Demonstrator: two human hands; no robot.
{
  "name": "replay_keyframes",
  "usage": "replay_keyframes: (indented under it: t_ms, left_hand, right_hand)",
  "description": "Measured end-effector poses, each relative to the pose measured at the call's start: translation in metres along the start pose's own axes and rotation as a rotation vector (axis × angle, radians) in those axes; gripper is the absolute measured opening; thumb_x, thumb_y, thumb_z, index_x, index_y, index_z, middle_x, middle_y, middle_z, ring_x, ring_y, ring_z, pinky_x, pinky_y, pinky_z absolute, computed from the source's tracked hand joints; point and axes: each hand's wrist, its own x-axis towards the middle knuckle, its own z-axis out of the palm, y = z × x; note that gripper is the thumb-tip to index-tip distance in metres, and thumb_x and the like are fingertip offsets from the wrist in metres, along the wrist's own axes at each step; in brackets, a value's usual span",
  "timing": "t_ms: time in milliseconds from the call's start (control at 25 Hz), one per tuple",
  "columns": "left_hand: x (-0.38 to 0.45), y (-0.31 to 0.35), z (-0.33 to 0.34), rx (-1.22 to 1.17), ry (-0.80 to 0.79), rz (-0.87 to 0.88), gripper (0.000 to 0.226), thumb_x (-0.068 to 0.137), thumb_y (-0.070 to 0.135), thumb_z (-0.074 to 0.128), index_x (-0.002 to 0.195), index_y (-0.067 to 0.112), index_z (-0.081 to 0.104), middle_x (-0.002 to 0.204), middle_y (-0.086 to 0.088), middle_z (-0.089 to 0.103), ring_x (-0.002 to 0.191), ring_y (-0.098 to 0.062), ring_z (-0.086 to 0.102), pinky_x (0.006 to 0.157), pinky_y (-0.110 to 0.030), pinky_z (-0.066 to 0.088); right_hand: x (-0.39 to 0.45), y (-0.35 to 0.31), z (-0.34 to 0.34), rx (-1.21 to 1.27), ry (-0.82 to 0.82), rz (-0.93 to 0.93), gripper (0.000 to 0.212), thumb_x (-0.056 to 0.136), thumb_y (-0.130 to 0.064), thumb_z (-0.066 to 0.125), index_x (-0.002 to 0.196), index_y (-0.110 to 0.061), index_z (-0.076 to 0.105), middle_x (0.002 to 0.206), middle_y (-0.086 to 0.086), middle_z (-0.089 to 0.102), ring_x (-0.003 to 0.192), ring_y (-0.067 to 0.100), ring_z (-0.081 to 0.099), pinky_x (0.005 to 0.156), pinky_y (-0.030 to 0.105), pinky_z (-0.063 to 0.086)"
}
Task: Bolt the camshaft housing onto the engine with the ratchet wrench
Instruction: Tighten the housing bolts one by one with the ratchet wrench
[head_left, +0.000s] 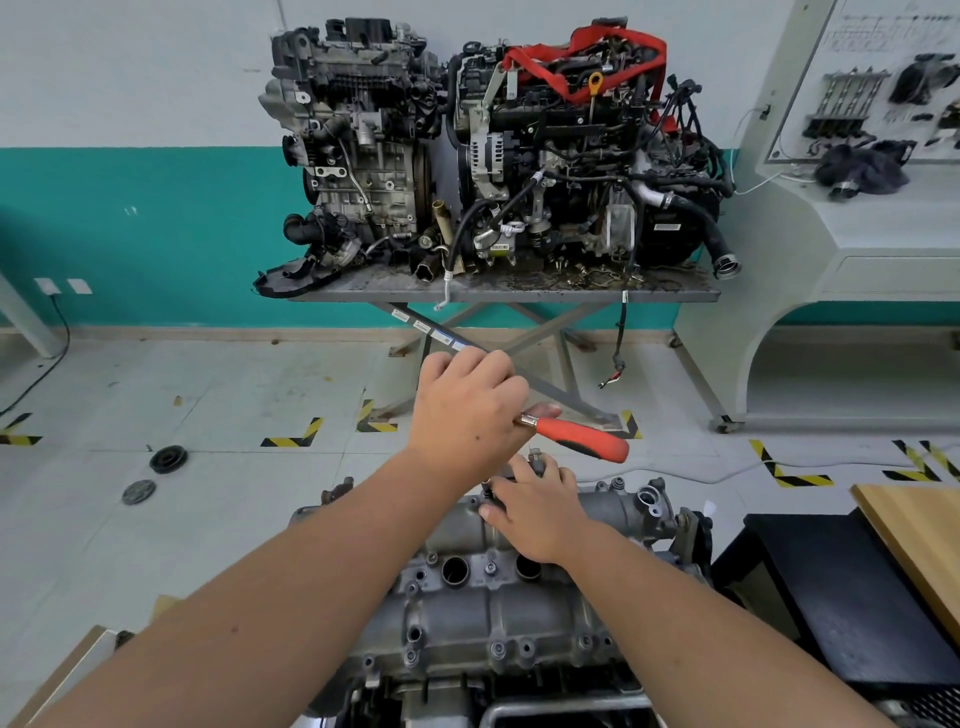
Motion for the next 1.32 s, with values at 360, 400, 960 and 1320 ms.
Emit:
replay_keyframes:
  t_ms: [360,400,960,1320]
  left_hand:
    - [-0.011,0.027,0.003,-1.128,-0.113,-0.877,0.030,0.096,0.053,0.036,0.104,0.036,0.059,0.086,0.003,0.063,0.081,-0.011,0.061,0.075,-0.032,0.053]
    - [-0.009,0.029,0.004,-1.206,-0.060,-1.001,0.031,0.097,0.050,0.033,0.103,0.039,0.061,0.079,0.001,0.065,0.076,-0.012,0.063,0.073,-0.031,0.054]
    - [0.049,-0.040,-0.010,-0.942,-0.895,-1.016,0.008,0.092,0.019,0.053,0.086,0.014,0.055,0.067,-0.004,0.067,0.065,-0.016,0.073,0.062,-0.029,0.047]
    - [0.062,-0.004,-0.020,-0.001,-0.925,0.063,0.024,0.097,0.044,0.051,0.085,0.026,0.042,0.082,0.005,0.054,0.081,-0.025,0.059,0.066,-0.032,0.038]
  right_hand:
    - [-0.001,0.001,-0.001,0.018,-0.026,-0.009,0.047,0.098,-0.059,0.035,0.131,-0.030,0.052,0.152,-0.007,0.022,0.137,0.040,0.020,0.108,0.053,0.020]
    - [-0.001,0.001,-0.002,0.008,-0.025,-0.014,0.046,0.099,-0.059,0.034,0.129,-0.030,0.054,0.154,-0.008,0.020,0.137,0.041,0.019,0.108,0.053,0.020]
    - [0.001,0.003,-0.003,0.046,-0.061,-0.021,0.049,0.099,-0.062,0.032,0.130,-0.030,0.052,0.156,-0.008,0.018,0.139,0.044,0.017,0.109,0.057,0.018]
    - [0.001,0.001,-0.002,0.044,-0.051,-0.007,0.047,0.098,-0.061,0.034,0.129,-0.031,0.053,0.156,-0.008,0.019,0.139,0.042,0.017,0.108,0.055,0.017]
